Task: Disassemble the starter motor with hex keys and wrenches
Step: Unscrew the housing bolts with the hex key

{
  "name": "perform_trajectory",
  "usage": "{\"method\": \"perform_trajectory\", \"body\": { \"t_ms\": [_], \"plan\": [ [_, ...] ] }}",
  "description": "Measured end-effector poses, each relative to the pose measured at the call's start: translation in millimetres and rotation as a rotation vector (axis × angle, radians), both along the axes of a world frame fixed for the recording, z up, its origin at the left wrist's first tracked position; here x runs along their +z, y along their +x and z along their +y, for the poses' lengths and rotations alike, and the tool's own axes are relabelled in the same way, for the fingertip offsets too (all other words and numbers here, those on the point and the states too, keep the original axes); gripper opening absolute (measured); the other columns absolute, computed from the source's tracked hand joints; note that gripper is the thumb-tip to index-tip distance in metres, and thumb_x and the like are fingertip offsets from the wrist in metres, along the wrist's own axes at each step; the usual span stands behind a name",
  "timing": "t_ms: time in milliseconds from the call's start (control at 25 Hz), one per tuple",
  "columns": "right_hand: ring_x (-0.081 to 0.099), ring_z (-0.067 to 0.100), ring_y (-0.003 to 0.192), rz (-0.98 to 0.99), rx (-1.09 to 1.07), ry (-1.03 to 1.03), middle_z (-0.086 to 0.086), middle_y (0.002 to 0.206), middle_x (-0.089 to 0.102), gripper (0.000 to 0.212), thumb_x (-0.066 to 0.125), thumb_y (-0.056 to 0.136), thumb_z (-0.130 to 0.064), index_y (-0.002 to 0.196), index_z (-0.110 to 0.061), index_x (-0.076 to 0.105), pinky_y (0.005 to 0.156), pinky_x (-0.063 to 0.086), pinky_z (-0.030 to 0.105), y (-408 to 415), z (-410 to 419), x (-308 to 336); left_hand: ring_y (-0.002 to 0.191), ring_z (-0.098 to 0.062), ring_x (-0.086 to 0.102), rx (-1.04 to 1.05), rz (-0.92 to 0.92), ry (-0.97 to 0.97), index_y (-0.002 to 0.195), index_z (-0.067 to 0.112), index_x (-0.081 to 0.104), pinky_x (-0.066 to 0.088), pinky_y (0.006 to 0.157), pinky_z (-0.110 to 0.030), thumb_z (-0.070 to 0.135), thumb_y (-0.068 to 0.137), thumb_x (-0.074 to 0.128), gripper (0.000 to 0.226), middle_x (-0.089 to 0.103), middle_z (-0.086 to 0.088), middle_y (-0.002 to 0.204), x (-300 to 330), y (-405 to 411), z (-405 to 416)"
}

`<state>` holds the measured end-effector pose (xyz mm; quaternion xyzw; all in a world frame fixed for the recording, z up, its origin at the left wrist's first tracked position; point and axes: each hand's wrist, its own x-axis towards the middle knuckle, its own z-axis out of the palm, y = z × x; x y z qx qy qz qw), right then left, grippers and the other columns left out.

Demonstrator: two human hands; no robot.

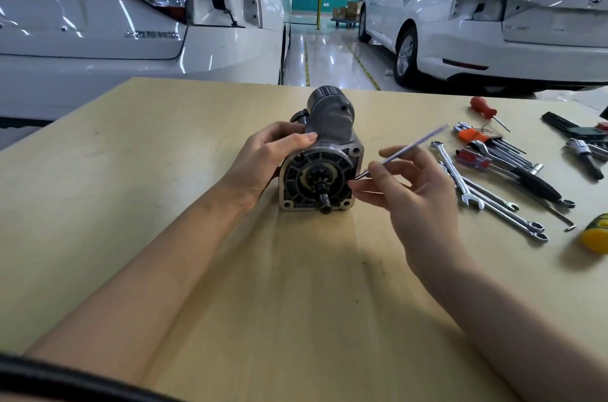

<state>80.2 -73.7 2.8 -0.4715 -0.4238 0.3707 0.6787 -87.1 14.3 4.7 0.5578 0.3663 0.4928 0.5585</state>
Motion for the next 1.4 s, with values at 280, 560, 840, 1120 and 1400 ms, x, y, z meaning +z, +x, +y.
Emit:
{"method": "perform_trajectory", "body": {
  "t_ms": [280, 560, 840, 1120, 1400],
  "plan": [
    [0.063, 0.025, 0.064, -0.657, -0.159, 0.26, -0.001, 0.075, 0.06, 0.047, 0.062, 0.091, -0.002, 0.135, -0.015, 0.052, 0.067, 0.054, 0.037, 0, 10, -8, 0.106, -0.005, 0.058, -0.03, 0.017, -0.001, 0.085, 0.028, 0.076, 0.045, 0.082, -0.031, 0.045, 0.089, 0.044, 0.037, 0.071, 0.014, 0.095, 2, -2, -2],
    [0.053, 0.03, 0.071, -1.307, -0.123, 0.497, 0.014, 0.086, 0.053, 0.057, 0.059, 0.077, 0.018, 0.128, -0.007, 0.061, 0.051, 0.05, 0.044, -9, 12, -7, 0.101, -0.02, 0.063, -0.073, -0.12, -0.168, 0.093, 0.013, 0.074, 0.045, 0.09, -0.039, 0.055, 0.099, 0.02, 0.068, 0.073, -0.006, 0.104, 7, -9, 1],
    [0.053, 0.031, 0.074, -1.433, -0.012, 0.509, 0.015, 0.083, 0.053, 0.052, 0.056, 0.074, 0.017, 0.118, -0.007, 0.068, 0.051, 0.05, 0.043, -7, 11, -6, 0.098, -0.013, 0.067, -0.086, -0.123, -0.171, 0.096, 0.012, 0.073, 0.049, 0.084, -0.037, 0.056, 0.099, 0.018, 0.071, 0.074, -0.004, 0.106, 6, -9, 1],
    [0.049, 0.006, 0.066, -0.831, -0.082, 0.368, -0.006, 0.084, 0.056, 0.018, 0.051, 0.093, 0.0, 0.099, -0.015, 0.056, 0.06, 0.04, 0.02, -13, -3, -9, 0.107, -0.011, 0.06, -0.045, -0.031, -0.092, 0.095, 0.017, 0.072, 0.047, 0.078, -0.031, 0.049, 0.1, 0.032, 0.051, 0.072, 0.003, 0.102, 3, -7, 3],
    [0.043, 0.012, 0.043, 0.497, 0.038, -0.242, 0.008, 0.064, 0.047, 0.022, 0.037, 0.089, 0.013, 0.092, -0.008, 0.045, 0.039, 0.037, 0.022, -3, 6, -3, 0.086, -0.015, 0.063, 0.004, 0.047, 0.065, 0.098, 0.012, 0.064, 0.05, 0.082, -0.027, 0.026, 0.074, 0.078, 0.031, 0.066, -0.002, 0.092, 2, 2, -4]
  ]
}}
